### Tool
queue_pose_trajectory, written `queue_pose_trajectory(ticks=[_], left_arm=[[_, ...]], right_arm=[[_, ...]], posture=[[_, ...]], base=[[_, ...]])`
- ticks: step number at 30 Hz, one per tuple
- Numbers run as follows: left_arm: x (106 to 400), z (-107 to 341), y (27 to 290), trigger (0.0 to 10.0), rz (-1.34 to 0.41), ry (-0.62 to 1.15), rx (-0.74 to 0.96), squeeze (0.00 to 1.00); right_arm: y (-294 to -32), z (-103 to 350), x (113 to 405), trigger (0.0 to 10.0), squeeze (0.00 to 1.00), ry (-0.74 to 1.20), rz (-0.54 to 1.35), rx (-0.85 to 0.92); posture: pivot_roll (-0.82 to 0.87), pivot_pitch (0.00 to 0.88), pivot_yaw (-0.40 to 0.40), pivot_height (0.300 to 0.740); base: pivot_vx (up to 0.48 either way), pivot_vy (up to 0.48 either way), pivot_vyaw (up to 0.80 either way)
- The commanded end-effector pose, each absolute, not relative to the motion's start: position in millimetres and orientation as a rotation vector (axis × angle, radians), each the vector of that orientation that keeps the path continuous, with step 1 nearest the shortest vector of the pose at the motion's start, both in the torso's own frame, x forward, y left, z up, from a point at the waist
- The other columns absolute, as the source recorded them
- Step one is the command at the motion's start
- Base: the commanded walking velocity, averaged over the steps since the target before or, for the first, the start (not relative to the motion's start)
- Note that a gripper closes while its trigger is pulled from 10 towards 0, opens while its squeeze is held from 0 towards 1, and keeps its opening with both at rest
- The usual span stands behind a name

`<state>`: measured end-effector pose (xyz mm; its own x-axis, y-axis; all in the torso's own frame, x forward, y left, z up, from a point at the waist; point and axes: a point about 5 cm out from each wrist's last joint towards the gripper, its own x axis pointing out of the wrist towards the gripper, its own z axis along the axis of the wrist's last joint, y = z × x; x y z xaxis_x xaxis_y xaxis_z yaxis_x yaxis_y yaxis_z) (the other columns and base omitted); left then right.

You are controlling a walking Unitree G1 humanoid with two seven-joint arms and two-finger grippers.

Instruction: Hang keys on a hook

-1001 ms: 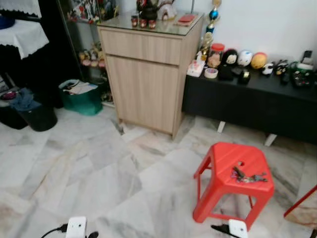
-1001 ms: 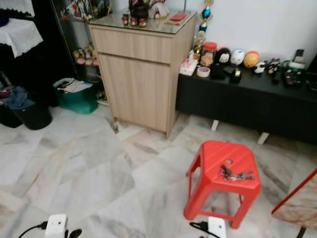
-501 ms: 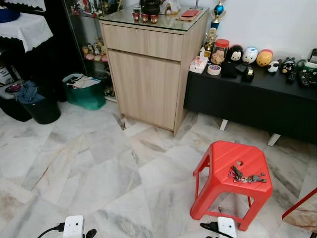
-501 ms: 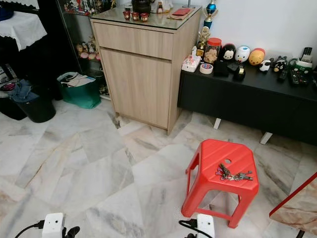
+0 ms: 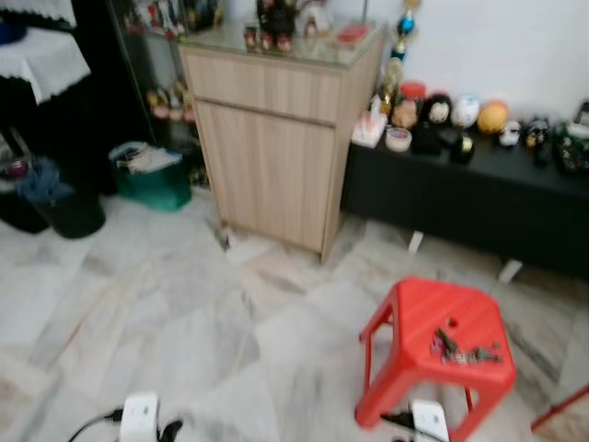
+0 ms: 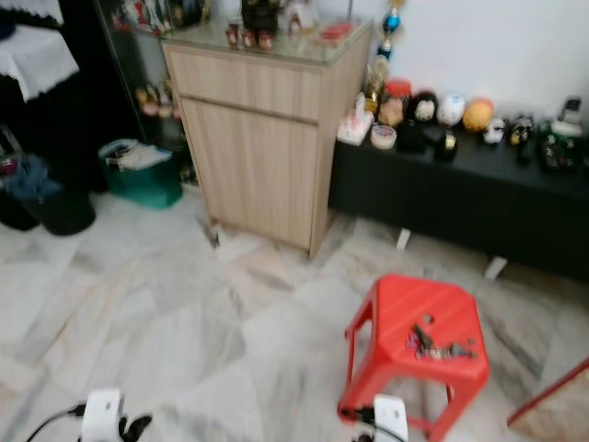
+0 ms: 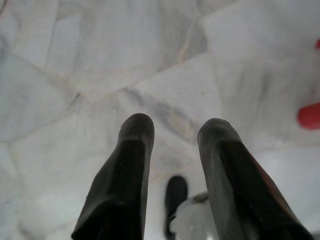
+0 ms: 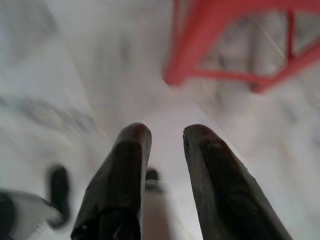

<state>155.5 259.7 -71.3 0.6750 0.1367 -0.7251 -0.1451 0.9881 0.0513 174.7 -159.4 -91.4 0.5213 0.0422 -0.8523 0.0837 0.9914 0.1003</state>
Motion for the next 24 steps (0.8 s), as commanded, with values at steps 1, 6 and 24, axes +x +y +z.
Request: queue_pose_trajectory(ticks=[1,6,24], left_arm=[[166.8,-68.9,250.5,10.0,0.131,0.788,-0.023,0.00],[167.2,-68.8,250.4,10.0,0.134,0.788,-0.023,0.00],[167.1,-68.9,251.0,10.0,0.169,0.783,-0.031,0.00]], right_arm=[[-171.1,-92.4,170.6,10.0,0.00,1.030,-0.060,0.138],[-168.5,-92.6,170.6,10.0,0.00,1.032,-0.056,0.142],[-166.8,-92.1,172.2,10.0,0.00,1.028,-0.057,0.146]], posture=[[0.08,0.000,-0.033,0.740],[0.08,0.000,-0.037,0.740],[0.08,0.000,-0.040,0.740]], base=[[0.296,0.000,0.00],[0.290,0.000,0.00],[0.165,0.000,-0.16]])
